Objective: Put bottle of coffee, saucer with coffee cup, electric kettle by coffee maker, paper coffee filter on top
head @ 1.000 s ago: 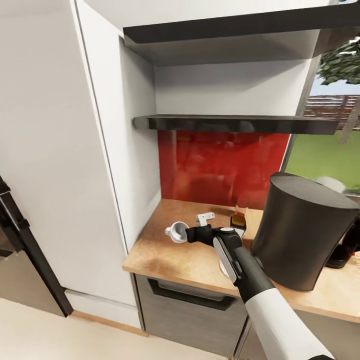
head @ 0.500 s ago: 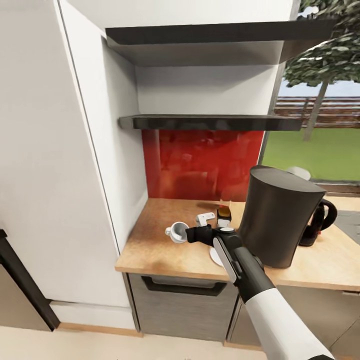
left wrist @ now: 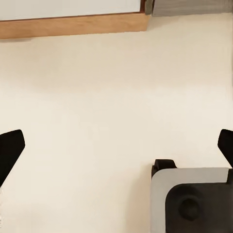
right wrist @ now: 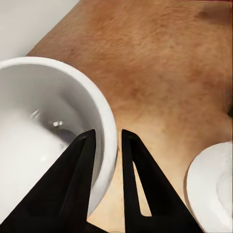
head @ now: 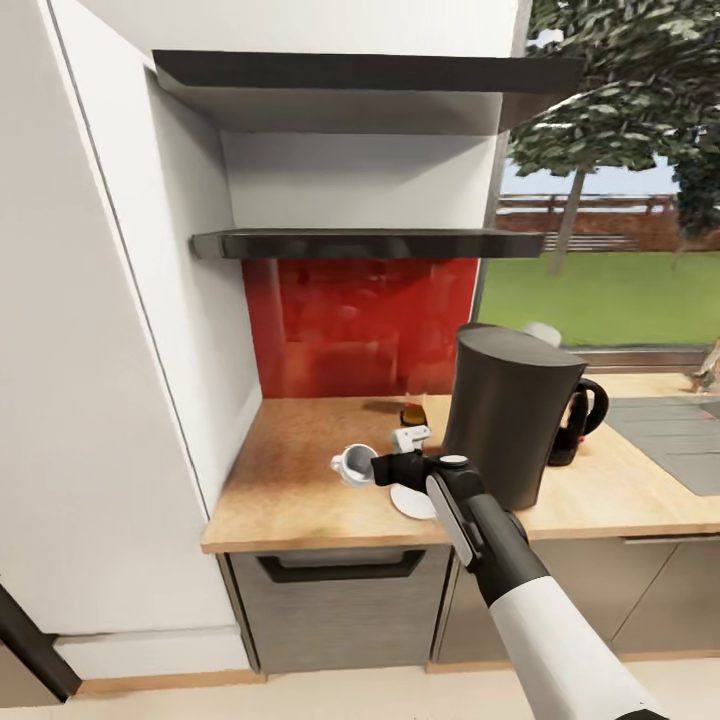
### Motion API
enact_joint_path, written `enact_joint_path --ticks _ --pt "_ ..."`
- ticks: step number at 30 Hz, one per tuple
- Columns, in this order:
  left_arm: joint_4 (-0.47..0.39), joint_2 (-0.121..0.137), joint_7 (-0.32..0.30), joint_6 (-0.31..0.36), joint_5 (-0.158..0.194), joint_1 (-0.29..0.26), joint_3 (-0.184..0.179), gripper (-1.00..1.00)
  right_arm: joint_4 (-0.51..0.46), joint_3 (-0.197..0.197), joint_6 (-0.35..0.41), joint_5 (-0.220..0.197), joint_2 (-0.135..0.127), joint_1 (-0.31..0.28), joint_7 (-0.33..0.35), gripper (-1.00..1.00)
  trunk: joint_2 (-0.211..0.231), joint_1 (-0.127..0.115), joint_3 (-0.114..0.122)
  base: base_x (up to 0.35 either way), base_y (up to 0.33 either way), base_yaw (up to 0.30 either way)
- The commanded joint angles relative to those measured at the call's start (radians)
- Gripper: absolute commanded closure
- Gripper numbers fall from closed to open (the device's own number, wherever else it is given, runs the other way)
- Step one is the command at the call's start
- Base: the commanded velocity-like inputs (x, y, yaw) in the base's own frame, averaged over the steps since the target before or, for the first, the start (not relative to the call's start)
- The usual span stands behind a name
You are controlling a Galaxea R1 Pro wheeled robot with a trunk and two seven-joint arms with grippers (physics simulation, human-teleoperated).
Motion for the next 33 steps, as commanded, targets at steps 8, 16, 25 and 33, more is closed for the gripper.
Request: enact_joint_path --ticks 8,16,25,33 --pt "0.0 0.002 0.004 -0.004 -0.009 0.0 0.009 -1.0 -0.001 0.002 0.023 -0.009 0.007 -0.002 -0.262 1.0 -0.002 0.001 -0.002 0.0 0.162 -0.099" --pt "0.0 0.001 0.004 -0.004 -0.009 0.001 0.009 -1.0 -0.006 0.002 0.121 -0.014 0.005 -0.002 -0.294 1.0 -0.002 0.001 -0.002 0.0 0.003 -0.001" --pt "0.0 0.001 0.004 -0.004 -0.009 0.001 0.009 -1.0 -0.009 -0.001 0.129 -0.009 0.006 -0.002 -0.297 1.0 -0.002 0.001 -0.001 0.0 0.0 -0.072" --pt "0.0 0.002 0.004 -0.004 -0.009 0.001 0.009 -1.0 -0.009 0.003 0.129 -0.009 0.008 -0.002 -0.297 1.0 -0.002 0.001 -0.001 0.0 0.0 -0.269"
